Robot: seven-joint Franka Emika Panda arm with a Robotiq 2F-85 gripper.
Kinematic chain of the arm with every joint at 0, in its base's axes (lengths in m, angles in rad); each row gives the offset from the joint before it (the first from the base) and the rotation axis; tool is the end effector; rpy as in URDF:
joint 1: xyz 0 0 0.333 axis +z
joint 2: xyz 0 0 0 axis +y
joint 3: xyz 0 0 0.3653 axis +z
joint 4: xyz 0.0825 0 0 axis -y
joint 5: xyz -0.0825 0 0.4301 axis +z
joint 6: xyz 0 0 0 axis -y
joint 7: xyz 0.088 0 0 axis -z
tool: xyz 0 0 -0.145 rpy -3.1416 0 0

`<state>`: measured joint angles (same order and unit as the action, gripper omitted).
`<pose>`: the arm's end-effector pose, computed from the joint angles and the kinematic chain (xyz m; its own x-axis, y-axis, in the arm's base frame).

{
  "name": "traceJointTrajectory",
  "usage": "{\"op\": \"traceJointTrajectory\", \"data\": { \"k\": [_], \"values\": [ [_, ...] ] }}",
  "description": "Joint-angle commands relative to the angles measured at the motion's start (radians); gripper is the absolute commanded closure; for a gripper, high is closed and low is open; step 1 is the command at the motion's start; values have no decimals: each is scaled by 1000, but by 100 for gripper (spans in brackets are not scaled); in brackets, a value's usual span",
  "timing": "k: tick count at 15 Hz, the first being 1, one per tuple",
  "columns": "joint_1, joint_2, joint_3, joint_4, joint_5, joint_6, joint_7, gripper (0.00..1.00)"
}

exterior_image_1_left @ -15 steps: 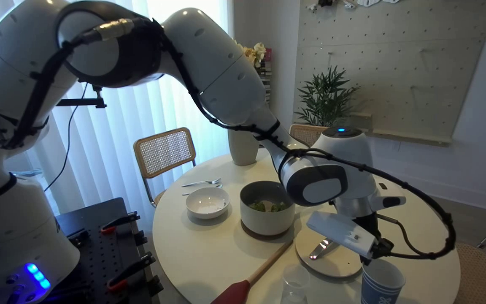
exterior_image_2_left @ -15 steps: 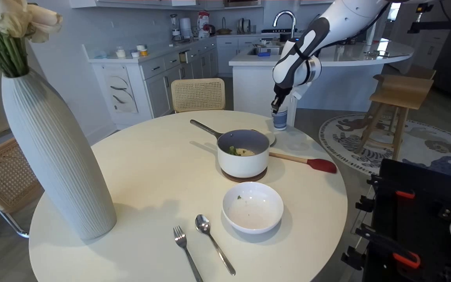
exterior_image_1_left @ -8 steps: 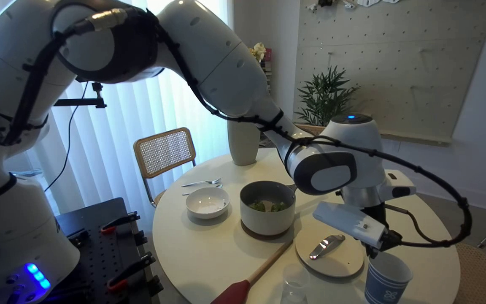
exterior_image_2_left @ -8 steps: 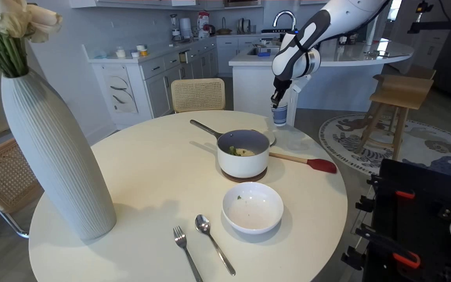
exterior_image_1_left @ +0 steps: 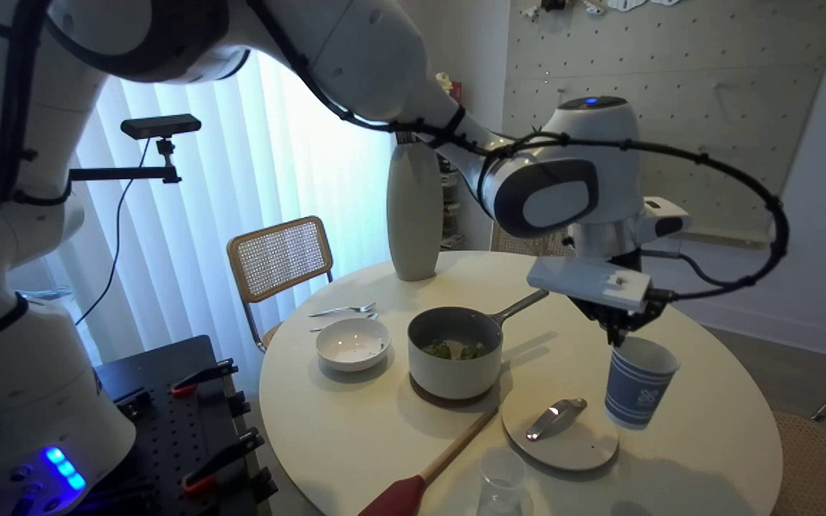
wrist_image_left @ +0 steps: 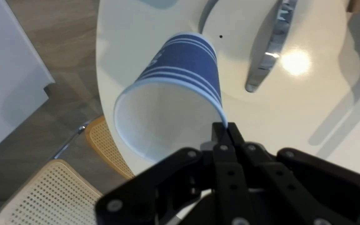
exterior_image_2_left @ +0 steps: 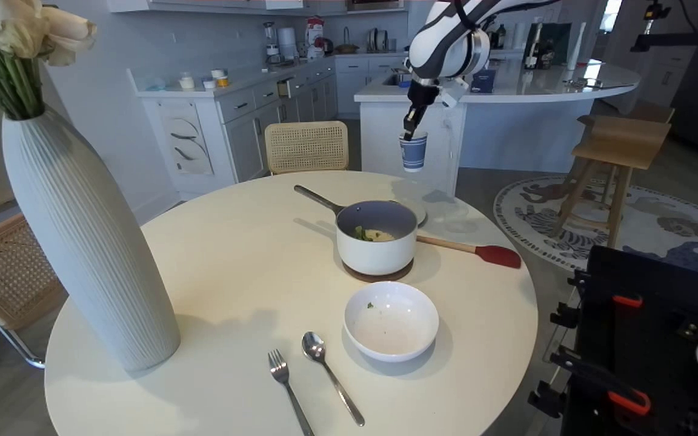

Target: Move the blue cup to the right, move the silver fork and spoon to the left, move the blue cup to the left

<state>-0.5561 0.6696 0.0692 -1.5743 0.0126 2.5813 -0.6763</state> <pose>0.7119 -0.3869 0.2579 0.9405 0.1747 0.2914 0.1301 -0.9775 0.1662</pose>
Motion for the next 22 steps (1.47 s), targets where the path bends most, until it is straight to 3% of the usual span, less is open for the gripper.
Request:
{"op": "traceJointTrajectory", "data": {
  "k": [1, 4, 9, 18, 22],
  "values": [
    [-16, -174, 79, -161, 95, -65, -163, 99],
    [7, -303, 100, -280, 189, -126, -294, 99],
    [122, -551, 37, -521, 290, -196, -385, 99],
    [430, -996, -78, -949, 251, -313, -297, 99],
    [519, -1179, -73, -1153, 217, -250, -147, 99]
  ]
}}
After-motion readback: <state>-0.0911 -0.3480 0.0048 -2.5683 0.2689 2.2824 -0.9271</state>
